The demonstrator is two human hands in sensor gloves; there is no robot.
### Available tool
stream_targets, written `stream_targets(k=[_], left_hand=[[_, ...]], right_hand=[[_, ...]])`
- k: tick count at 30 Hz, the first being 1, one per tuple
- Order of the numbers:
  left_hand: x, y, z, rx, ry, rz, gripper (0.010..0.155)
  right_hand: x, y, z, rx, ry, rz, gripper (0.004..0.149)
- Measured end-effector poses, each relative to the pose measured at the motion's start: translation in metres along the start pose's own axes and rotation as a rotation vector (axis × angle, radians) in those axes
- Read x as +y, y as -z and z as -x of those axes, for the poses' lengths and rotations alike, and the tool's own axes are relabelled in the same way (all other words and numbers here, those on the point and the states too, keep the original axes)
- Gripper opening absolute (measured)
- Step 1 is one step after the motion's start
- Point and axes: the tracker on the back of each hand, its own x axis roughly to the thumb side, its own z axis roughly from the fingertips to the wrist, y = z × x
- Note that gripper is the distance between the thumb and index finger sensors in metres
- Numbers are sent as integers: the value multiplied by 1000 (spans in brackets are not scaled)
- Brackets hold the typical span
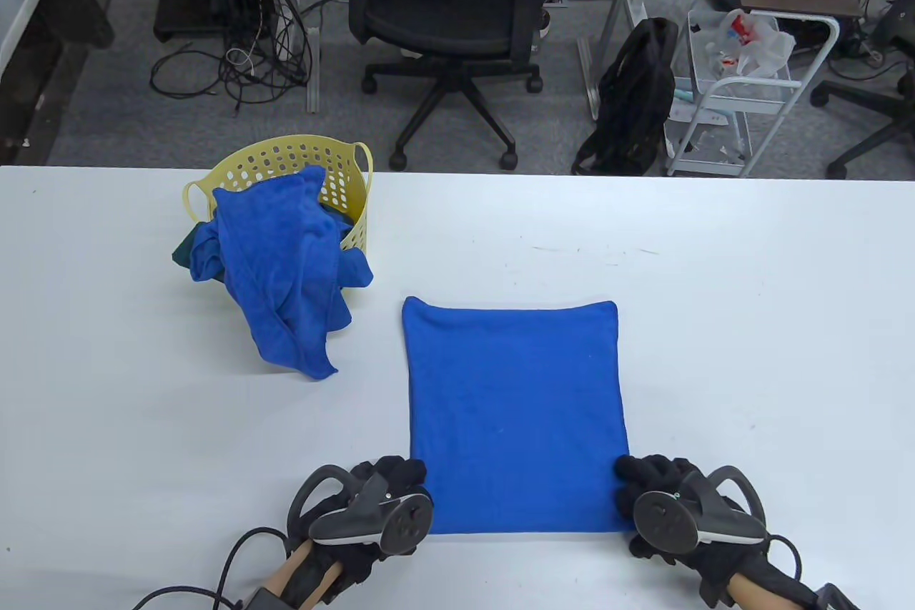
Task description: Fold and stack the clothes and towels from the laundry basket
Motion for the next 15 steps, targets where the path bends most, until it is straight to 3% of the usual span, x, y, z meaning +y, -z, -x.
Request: stream_targets(k=[6, 8, 12, 15], left_hand=[[-1, -3, 0, 25, 57, -129, 50], [-1, -3, 1, 17, 62, -120, 49], [-1, -3, 5, -2, 18, -96, 48], [-2, -4, 9, -1, -16, -120, 50]], right_hand=[[-2, -2, 2, -15, -7, 53, 41], [-2, -2, 3, -17, 23, 49, 39], [-2, -3, 7, -14, 56, 25, 40], [1, -2, 8, -11, 40, 3, 50]])
